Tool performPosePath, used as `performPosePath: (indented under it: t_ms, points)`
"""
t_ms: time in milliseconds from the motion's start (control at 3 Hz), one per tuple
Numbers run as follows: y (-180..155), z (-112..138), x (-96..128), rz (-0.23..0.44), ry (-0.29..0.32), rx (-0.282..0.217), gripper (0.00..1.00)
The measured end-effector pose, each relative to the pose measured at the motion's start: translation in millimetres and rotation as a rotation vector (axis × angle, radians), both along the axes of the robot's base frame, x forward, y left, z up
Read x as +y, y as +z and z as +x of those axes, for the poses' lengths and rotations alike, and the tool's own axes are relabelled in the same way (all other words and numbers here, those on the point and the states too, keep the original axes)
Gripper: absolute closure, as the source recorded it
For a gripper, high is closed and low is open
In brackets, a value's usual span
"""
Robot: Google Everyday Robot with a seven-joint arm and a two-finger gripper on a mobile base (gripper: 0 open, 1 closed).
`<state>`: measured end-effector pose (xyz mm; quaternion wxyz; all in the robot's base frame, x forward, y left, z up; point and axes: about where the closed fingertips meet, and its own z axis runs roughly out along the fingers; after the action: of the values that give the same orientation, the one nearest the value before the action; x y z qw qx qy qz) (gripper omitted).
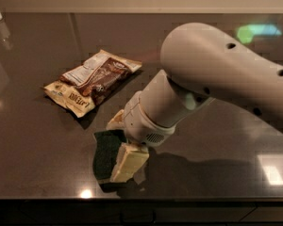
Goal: Move sponge near rxbar blueberry
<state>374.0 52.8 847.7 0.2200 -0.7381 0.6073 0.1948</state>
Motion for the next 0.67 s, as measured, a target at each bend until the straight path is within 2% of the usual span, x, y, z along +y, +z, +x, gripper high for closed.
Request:
performPosePath:
  t_ms: [333,667]
  points:
    - [17.9,17.3,-10.5,-0.004,-0.052,-0.025,0.81]
    - [36.0,53.2,-39.2,-0.012,-0.164,-0.048,1.0]
